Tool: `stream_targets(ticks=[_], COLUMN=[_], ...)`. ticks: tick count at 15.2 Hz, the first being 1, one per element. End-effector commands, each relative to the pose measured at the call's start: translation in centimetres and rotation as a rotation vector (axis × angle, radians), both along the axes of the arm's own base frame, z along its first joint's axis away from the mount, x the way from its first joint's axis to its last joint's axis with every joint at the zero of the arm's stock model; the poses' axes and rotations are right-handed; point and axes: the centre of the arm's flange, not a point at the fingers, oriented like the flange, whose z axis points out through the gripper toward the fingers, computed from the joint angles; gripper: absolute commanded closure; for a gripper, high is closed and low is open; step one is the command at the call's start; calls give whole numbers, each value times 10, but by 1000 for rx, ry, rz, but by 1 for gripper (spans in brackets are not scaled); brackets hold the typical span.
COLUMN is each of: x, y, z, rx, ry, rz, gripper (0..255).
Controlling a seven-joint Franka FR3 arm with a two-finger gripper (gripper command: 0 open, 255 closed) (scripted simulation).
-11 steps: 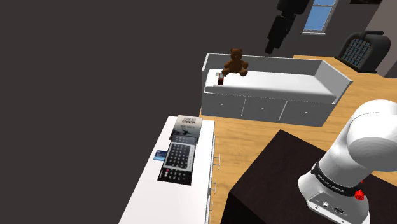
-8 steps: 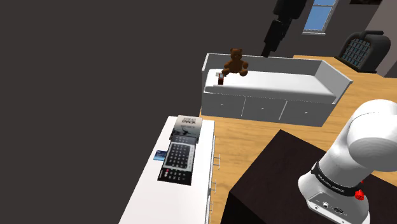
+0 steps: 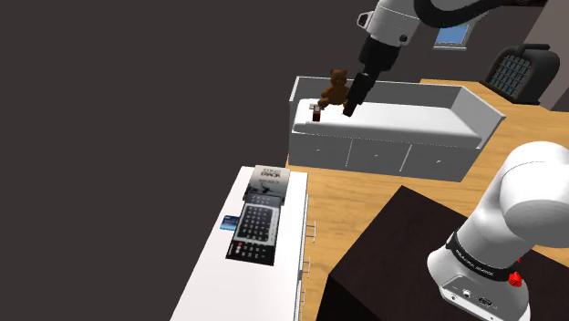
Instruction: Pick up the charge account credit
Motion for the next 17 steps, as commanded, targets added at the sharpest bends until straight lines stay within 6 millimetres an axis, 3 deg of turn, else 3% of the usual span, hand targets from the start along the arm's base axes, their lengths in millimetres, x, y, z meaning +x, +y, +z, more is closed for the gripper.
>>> stream_targets(ticks=[1,17], x=[11,79], y=[12,126], z=[-22,-174], rx=[7,56], ry=[-23,-180], rz=[22,202], gripper=[0,0])
